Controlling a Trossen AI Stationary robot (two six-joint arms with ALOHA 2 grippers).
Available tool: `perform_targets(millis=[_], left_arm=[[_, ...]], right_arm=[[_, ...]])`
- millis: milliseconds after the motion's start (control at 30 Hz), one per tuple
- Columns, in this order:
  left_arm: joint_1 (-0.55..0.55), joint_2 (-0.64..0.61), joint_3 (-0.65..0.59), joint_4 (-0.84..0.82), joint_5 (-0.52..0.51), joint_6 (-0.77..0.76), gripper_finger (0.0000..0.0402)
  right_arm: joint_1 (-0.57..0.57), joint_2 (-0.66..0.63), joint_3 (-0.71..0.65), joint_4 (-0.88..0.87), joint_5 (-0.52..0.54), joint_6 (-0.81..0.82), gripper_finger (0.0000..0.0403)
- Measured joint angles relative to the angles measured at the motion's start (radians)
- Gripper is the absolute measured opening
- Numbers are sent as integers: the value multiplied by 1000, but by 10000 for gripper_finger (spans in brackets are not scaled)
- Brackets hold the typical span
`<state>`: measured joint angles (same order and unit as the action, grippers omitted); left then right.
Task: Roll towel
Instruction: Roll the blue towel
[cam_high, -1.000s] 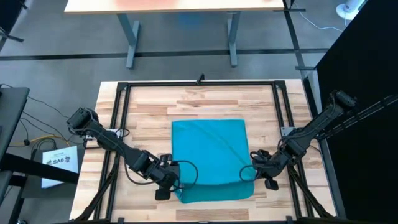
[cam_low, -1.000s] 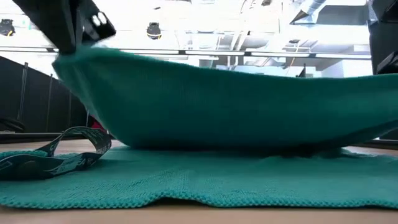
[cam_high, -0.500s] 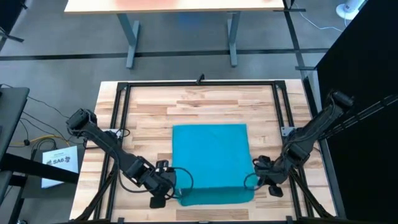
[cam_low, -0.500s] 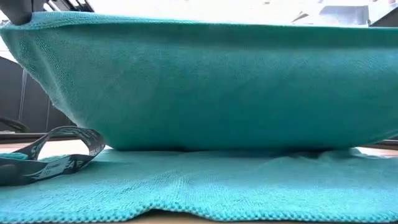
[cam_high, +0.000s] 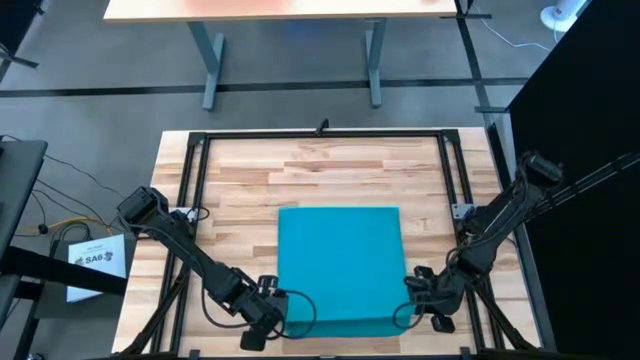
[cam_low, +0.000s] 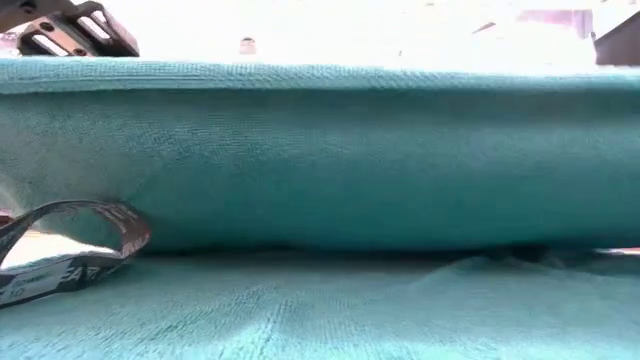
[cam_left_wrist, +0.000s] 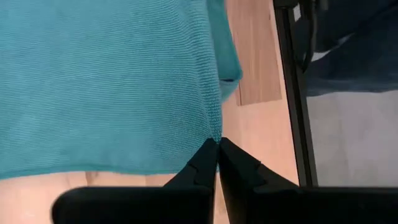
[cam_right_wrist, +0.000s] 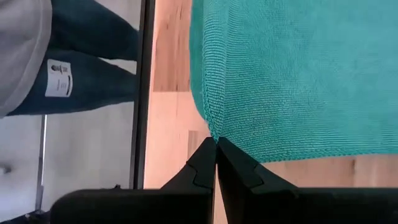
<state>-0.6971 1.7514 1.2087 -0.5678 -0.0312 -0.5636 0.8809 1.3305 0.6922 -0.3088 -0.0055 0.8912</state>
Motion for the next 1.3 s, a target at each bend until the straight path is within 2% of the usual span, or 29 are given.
perform_targets(millis=[233, 600, 733, 1000, 1100, 1300], left_arm=[[0, 4, -2, 70, -4, 32, 0], [-1, 4, -2, 81, -4, 32, 2], [-1, 4, -2, 80, 8, 28, 26], [-16, 4, -2, 29, 19, -13, 108], [-18, 4, -2, -40, 18, -9, 130], [30, 1, 20, -266, -82, 28, 137]], right_arm=[[31, 57, 0, 3, -7, 2, 0], [42, 150, -1, 152, -51, 7, 4], [42, 146, -1, 163, -51, 7, 30], [50, 136, 10, 138, -60, 4, 109], [50, 117, 43, 55, -73, -57, 121], [-29, 50, 81, -137, 14, -148, 122]])
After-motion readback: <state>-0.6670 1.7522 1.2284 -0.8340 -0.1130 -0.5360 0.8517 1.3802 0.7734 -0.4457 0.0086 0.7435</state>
